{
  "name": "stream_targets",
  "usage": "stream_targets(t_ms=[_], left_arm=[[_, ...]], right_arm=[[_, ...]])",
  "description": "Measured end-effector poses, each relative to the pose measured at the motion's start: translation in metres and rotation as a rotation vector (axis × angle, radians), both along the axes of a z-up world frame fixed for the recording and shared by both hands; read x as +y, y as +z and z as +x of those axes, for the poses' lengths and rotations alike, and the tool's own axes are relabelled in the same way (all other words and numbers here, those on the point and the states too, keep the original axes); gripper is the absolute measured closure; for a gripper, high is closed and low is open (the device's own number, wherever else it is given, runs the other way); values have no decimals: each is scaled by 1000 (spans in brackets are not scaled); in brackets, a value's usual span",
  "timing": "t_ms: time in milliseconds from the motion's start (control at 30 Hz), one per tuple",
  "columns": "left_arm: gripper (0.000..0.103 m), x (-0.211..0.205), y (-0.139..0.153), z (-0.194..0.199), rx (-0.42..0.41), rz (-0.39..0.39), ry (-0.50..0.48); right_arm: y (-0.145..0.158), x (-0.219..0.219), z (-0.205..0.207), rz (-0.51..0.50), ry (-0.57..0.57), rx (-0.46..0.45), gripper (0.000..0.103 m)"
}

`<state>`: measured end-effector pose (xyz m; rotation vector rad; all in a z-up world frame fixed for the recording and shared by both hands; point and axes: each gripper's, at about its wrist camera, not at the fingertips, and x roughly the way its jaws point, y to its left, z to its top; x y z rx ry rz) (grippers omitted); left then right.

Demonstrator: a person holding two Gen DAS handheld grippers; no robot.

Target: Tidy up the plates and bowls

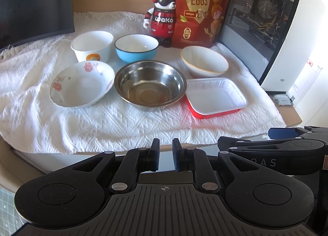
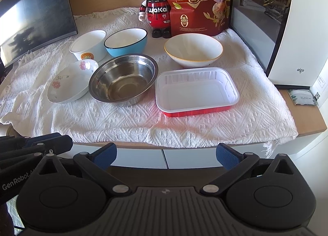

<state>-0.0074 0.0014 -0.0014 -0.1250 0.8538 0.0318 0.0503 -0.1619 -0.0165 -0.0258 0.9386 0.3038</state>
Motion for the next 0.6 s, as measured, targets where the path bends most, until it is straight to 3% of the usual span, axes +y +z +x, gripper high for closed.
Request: stream_targets(t_ms=[600], left_arm=[[86,5,1,0,19,-21,18]], right_arm=[[1,2,-3,-2,8,-3,0]])
